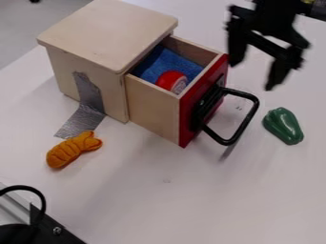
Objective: Close the drawer
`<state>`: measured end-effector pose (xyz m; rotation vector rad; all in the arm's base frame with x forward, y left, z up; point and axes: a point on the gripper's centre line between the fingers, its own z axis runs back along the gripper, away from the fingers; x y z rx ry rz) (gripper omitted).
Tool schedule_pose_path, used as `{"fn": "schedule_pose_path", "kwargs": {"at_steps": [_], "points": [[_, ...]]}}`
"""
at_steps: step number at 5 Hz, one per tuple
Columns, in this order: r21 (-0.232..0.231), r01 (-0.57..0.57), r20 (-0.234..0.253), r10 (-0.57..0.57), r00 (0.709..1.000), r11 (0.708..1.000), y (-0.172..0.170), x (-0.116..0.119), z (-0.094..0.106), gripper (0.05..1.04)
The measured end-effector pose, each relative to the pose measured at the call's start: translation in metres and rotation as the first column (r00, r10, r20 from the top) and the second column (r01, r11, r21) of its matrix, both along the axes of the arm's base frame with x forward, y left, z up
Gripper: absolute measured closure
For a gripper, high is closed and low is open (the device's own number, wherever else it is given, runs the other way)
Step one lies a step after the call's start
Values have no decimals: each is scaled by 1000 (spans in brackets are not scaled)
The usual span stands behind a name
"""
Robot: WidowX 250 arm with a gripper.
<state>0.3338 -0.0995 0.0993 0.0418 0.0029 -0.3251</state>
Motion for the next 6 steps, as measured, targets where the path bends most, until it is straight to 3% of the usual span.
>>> {"fn": "schedule_pose_path", "kwargs": {"at_steps": [1, 2, 3, 4, 5, 6], "points": [[32, 2, -34, -1, 999, 999, -26, 7, -17, 84], [105, -84, -103, 95, 990, 991, -20, 1, -38, 84], [159, -147, -128, 169, 977, 976, -6, -7, -50, 84], [199, -176, -122, 203, 972, 964, 6, -11, -55, 84], [185, -208, -130, 234, 963, 960, 13, -14, -59, 84], [153, -225, -169, 250, 953, 962, 16, -14, -70, 115]]}}
